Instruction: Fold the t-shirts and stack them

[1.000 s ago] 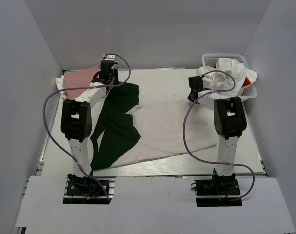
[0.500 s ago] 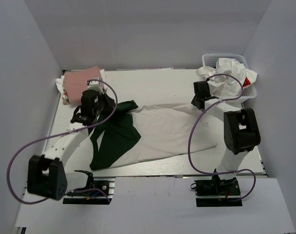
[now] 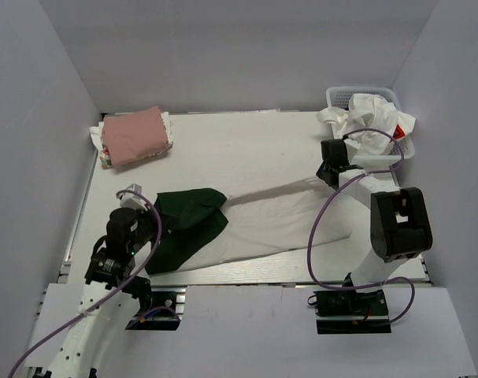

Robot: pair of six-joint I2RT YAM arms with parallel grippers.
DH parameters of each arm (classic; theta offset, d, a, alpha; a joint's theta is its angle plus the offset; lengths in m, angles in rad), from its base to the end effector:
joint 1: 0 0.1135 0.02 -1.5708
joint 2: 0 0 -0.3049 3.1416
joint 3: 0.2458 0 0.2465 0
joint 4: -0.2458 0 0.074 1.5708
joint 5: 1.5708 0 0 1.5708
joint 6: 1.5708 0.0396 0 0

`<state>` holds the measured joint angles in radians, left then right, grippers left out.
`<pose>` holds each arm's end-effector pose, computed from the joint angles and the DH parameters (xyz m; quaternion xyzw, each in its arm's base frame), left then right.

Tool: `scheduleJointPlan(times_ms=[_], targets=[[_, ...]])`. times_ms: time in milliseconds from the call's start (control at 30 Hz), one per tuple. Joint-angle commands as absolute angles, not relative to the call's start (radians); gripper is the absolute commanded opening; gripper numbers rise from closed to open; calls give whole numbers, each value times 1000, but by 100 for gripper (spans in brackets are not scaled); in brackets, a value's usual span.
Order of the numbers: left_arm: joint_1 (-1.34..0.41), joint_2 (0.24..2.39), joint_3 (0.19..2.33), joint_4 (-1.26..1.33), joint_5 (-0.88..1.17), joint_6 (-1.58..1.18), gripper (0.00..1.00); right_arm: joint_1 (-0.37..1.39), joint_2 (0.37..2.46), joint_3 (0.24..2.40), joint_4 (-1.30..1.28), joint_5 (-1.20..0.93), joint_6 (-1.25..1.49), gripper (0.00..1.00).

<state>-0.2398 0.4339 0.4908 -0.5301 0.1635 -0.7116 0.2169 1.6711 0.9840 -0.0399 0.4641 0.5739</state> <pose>0.0755 -0.0251 0.2636 -0.1573 0.8367 -0.3000 0.4303 0.3507 0.0591 0.2389 0.2503 0.8570 -0.0401 0.4486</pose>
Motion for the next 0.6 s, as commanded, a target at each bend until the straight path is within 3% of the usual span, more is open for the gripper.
scheduleJointPlan(times_ms=[0,167,267,333,367,433,467,500,533,567], targets=[[-233,381,456,-725,244,-840,0,181,1629,951,-93,474,626,0],[-233,331,456,-928,305,-879,0,155,1608,893,-103,434,632,0],[-224,301,427,-954,443,-879,0,140,1600,868,-83,404,618,2],[-224,287,376,-954,492,-879,0,141,1577,854,-86,394,617,19],[-224,287,359,-972,509,-879,5,143,1569,836,-86,379,615,27],[-224,287,339,-983,532,-864,27,138,1526,818,-87,390,626,27],[-224,287,354,-1005,541,-864,40,143,1514,795,-94,403,630,32],[-224,301,368,-1005,541,-844,97,140,1485,790,-109,423,643,40],[-224,311,386,-1015,541,-833,100,144,1458,784,-118,440,644,49],[-224,327,428,-1015,526,-816,100,143,1448,784,-127,455,646,66]])
